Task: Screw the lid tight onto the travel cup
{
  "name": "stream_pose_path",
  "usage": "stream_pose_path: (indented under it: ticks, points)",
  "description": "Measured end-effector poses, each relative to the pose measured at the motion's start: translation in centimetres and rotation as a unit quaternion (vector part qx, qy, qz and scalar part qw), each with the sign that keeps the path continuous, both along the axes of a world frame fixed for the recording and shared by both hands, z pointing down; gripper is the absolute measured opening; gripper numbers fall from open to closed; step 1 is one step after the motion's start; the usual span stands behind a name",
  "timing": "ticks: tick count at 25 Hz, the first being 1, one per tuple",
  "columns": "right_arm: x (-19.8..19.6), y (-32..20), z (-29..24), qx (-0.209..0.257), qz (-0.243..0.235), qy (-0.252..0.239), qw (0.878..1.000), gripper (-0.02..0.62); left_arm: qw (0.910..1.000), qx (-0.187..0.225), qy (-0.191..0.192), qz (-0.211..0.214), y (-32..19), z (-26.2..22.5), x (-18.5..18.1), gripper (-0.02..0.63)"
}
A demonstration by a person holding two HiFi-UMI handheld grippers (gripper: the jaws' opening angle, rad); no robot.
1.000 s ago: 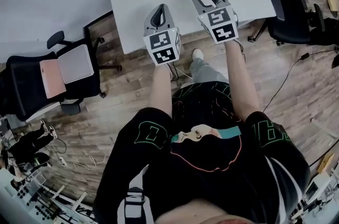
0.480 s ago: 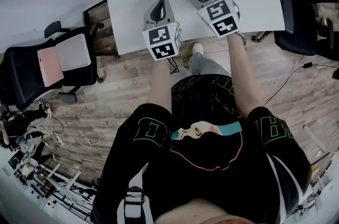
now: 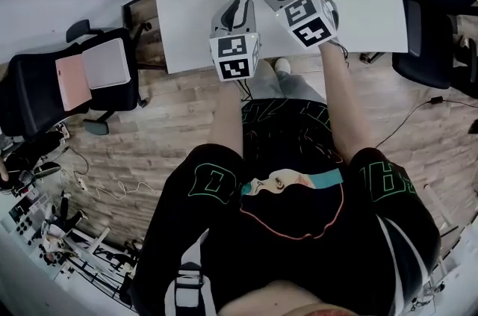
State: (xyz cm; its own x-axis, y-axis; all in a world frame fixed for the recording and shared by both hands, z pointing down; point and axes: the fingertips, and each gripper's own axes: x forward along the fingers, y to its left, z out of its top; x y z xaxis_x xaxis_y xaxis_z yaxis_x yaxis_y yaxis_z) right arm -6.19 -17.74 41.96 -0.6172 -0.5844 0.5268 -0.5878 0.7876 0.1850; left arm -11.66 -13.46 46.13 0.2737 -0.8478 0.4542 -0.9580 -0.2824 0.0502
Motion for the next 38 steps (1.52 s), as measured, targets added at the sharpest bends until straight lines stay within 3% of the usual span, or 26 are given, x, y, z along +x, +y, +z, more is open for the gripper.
stream_pose_path:
  ticks: [3,8,14,18,28,38]
  points:
    - [0.4,-0.1,0.1,0.004,0.01,0.0,1.0,0.237,0.9999,-0.01,-0.002,0.014,0.2,0.6,0.8,0.103]
    - [0.0,-0.3,0.4,0.003,0.019,-0.021,1.0,0.235,0.9989,-0.022,-0.005,0.042,-0.3,1.6,1.3,0.129]
    - [0.2,-0.3,0.5,-0.025,0.048,-0.106,0.993,0.233,0.9971,-0.033,-0.005,0.068,-1.4,3.0,2.2,0.168]
    - [0.6,-0.4,0.8,-0.026,0.057,-0.136,0.989,0.233,0.9954,-0.038,-0.006,0.088,-2.0,3.6,3.4,0.205]
    - [1.0,-0.4,0.7,-0.021,0.043,-0.16,0.986,0.235,0.9878,-0.027,0.017,0.152,-2.6,3.6,4.4,0.262]
    - [1.2,-0.4,0.9,-0.01,0.05,-0.154,0.987,0.235,0.9872,-0.027,0.005,0.157,-2.7,4.0,5.0,0.265]
